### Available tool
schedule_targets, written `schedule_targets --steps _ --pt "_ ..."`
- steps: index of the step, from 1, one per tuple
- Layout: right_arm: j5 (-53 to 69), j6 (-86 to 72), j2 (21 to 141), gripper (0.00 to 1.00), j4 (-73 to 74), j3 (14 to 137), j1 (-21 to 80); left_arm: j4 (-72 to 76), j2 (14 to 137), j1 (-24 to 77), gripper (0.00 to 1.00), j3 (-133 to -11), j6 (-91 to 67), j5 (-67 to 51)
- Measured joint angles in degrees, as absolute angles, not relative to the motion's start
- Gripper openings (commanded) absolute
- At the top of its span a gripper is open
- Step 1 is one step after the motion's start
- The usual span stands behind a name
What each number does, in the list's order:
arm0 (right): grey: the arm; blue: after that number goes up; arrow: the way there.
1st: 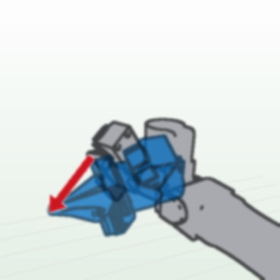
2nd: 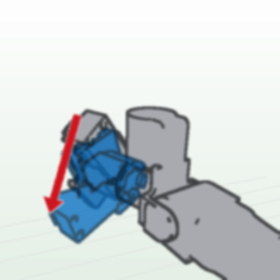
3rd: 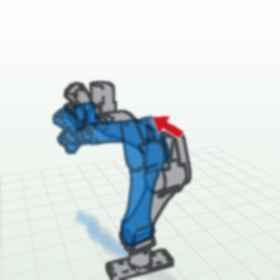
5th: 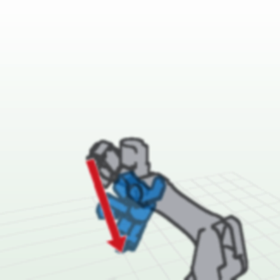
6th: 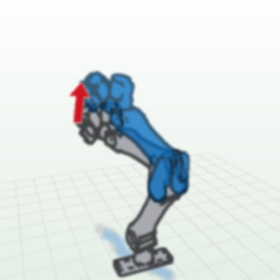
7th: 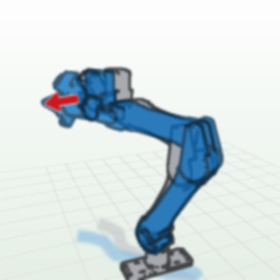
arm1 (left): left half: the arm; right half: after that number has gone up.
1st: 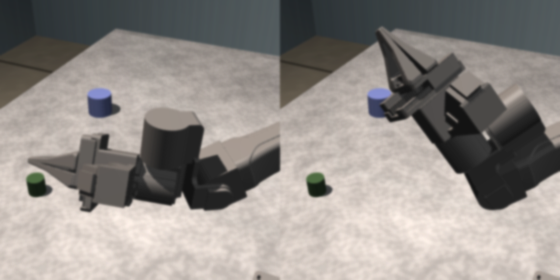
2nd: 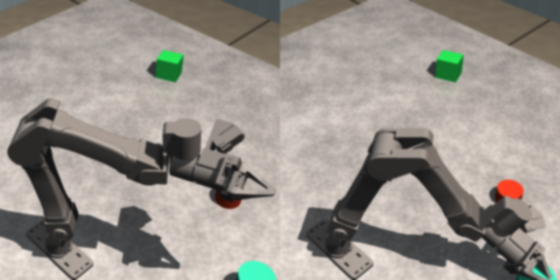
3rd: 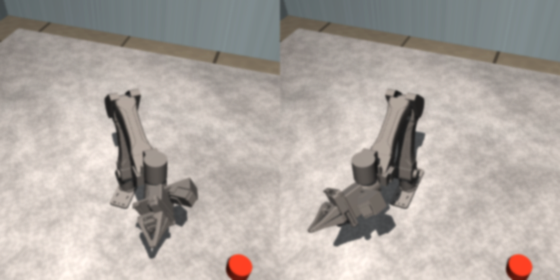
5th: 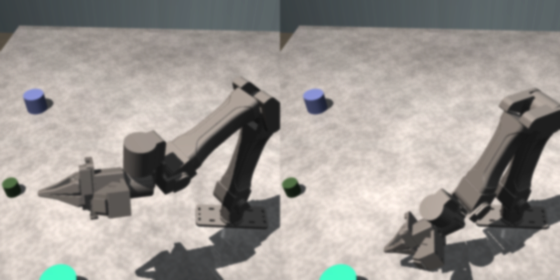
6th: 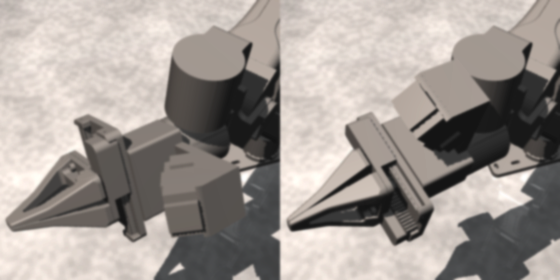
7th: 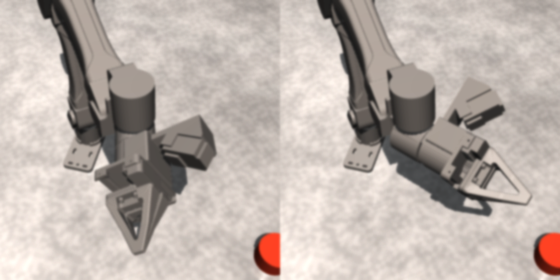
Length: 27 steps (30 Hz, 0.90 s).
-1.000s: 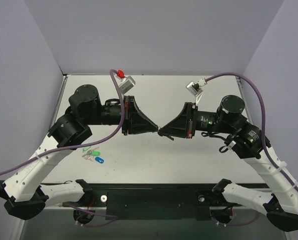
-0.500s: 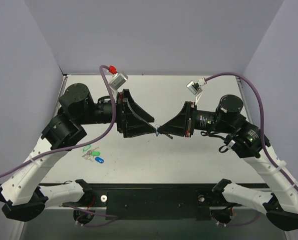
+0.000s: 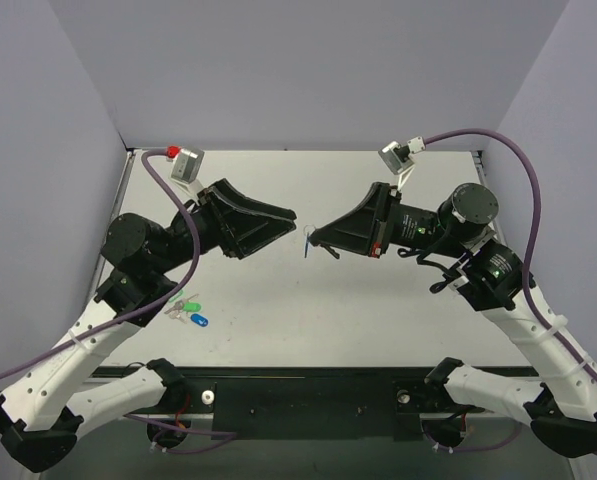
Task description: Remove the keys from the keyring
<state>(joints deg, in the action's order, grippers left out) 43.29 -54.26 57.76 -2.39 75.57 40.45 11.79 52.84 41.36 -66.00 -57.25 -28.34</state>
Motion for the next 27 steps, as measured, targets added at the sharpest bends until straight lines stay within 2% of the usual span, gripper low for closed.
schedule_targets --steps 10,27 --pt "42.83 -57.67 59.75 0.00 -7.31 76.31 40.45 17.72 53.52 44.05 0.51 -64.73 -59.83 -24.75" --pt "42.76 -58.74 60.66 0.00 -8.64 77.49 40.45 17.54 54.15 44.53 0.41 -64.40 -59.79 -23.14"
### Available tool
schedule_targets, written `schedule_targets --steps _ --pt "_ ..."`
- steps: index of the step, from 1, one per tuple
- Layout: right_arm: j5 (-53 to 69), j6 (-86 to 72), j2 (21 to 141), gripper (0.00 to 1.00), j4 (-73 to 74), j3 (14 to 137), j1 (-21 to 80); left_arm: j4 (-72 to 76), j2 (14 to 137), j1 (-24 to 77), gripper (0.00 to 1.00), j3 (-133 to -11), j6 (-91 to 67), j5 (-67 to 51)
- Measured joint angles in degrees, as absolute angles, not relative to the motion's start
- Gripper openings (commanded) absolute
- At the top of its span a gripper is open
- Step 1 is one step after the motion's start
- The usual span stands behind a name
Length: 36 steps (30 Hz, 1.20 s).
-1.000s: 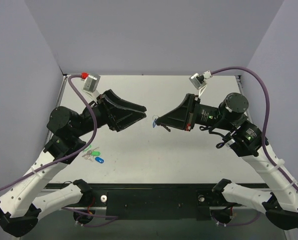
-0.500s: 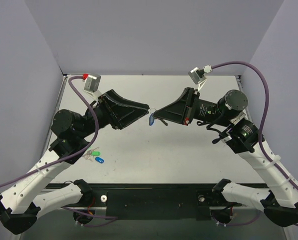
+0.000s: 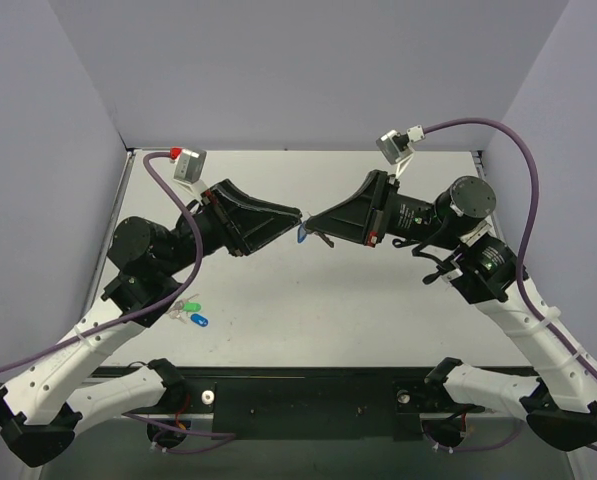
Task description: Remove the keys from the keyring
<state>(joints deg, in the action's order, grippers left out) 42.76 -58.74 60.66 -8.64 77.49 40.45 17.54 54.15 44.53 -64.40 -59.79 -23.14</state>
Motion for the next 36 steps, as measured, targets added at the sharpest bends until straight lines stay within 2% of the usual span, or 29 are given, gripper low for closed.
schedule_targets --steps 3,5,8,10,11,21,36 --pt "42.76 -58.74 60.95 0.00 -8.71 77.49 40.45 17.43 54.28 44.56 0.37 -64.40 -59.77 -23.14" --pt "42.76 -58.74 61.08 0.00 -8.71 77.58 40.45 17.43 54.35 44.56 0.30 -64.40 -59.79 -23.14" --pt "42.76 -58.74 61.41 0.00 -8.84 78.08 40.45 17.41 54.61 44.56 0.10 -64.40 -59.83 -23.14" --pt "42.76 -58.67 61.43 0.00 -8.60 78.08 40.45 17.45 54.72 44.60 0.01 -64.40 -59.94 -23.14" --pt "42.74 -58.59 61.43 0.00 -8.43 78.08 40.38 17.52 54.72 44.62 0.00 -64.42 -59.94 -23.11" --pt "42.81 -58.22 61.36 0.00 -7.46 78.13 40.18 16.88 54.78 44.86 0.00 -64.49 -59.61 -22.96" --pt "42.78 -54.06 58.85 0.00 1.34 78.39 40.36 4.93 57.47 44.91 0.00 -70.87 -53.32 -31.22"
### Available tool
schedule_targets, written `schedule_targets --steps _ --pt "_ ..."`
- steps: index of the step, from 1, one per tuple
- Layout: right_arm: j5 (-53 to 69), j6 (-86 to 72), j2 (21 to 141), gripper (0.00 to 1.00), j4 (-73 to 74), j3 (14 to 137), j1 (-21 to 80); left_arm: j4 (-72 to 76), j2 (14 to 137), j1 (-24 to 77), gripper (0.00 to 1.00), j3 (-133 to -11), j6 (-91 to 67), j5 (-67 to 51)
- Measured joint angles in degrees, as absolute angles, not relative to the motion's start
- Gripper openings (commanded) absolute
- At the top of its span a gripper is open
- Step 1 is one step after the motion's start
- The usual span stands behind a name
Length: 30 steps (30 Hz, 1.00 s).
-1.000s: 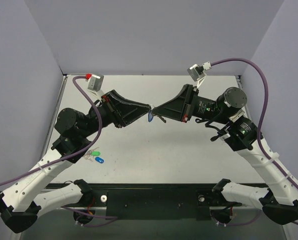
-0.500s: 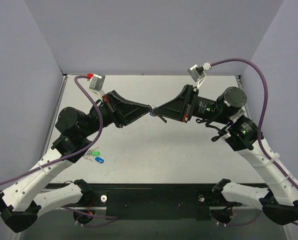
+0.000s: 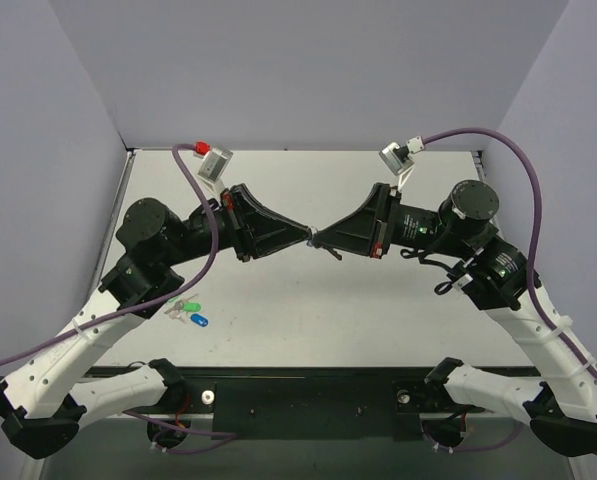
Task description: Remove the keys from the keyring
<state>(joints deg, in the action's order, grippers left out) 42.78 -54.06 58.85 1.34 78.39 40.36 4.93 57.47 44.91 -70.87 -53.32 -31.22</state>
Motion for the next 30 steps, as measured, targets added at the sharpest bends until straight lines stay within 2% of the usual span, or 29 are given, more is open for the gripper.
schedule_targets --steps 19,21,22,24,25,26,30 --pt "45.47 -50.46 58.28 0.00 11.20 78.43 41.10 -4.93 58.76 44.86 0.00 -72.51 -50.68 -38.89" --pt "45.45 -50.37 58.26 0.00 11.40 78.43 41.36 -4.95 58.76 44.86 0.14 -72.51 -50.81 -39.33" --pt "45.45 -50.24 58.22 0.00 11.40 78.43 41.41 -4.95 58.76 44.86 0.33 -72.51 -50.89 -39.42" --pt "45.23 -50.00 58.02 0.00 11.33 78.35 41.43 -4.86 58.78 44.86 0.55 -72.49 -51.42 -39.53" --pt "45.01 -49.87 57.91 0.00 11.27 78.28 41.50 -4.82 58.83 44.93 0.60 -72.42 -51.96 -39.77" --pt "44.53 -49.80 57.76 0.00 11.27 78.13 41.69 -4.80 58.87 44.97 0.74 -72.40 -52.21 -39.86" --pt "42.44 -49.41 56.80 0.00 11.64 77.17 41.71 -4.80 58.89 45.06 0.77 -72.36 -53.39 -39.51"
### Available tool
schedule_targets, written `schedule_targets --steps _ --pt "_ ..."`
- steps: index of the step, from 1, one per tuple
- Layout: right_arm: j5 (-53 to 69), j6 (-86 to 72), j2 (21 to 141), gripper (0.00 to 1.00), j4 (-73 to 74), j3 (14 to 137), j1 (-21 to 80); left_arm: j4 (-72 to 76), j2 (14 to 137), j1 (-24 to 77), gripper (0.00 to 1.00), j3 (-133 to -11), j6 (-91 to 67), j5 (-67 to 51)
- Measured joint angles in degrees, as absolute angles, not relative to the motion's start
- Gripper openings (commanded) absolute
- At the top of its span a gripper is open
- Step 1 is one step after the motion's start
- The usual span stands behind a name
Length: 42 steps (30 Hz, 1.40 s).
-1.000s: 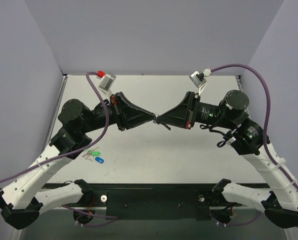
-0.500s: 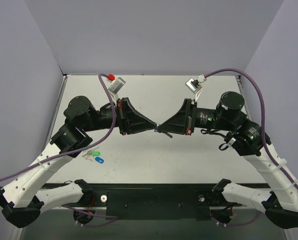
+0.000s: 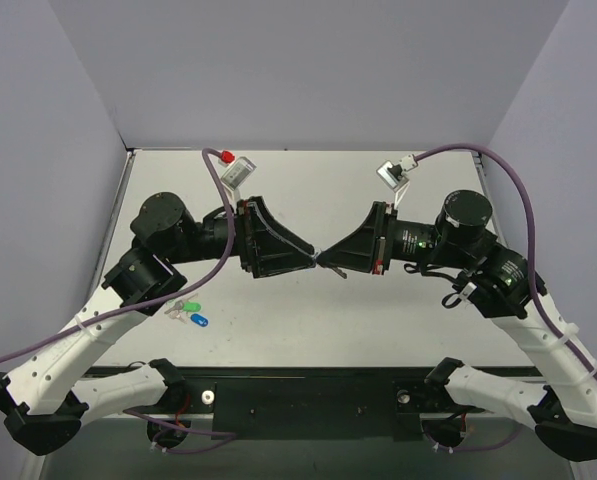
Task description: Remove the keys from the keyring
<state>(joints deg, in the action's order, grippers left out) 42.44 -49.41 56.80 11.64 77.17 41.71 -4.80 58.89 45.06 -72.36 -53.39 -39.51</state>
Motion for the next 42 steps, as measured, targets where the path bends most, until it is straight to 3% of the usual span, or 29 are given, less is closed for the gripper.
schedule_targets --steps 13,21,42 --pt "32.82 -54.06 49.80 0.00 10.02 71.66 41.78 -5.39 56.95 42.22 0.79 -71.64 -55.02 -28.91" --pt "29.39 -57.45 47.68 0.00 8.84 69.28 42.06 -2.11 51.86 41.80 0.76 -62.48 -59.96 -22.74" --pt "33.87 -58.63 55.96 0.00 -3.29 72.93 42.09 15.42 53.84 41.82 0.68 -62.87 -64.29 -17.89"
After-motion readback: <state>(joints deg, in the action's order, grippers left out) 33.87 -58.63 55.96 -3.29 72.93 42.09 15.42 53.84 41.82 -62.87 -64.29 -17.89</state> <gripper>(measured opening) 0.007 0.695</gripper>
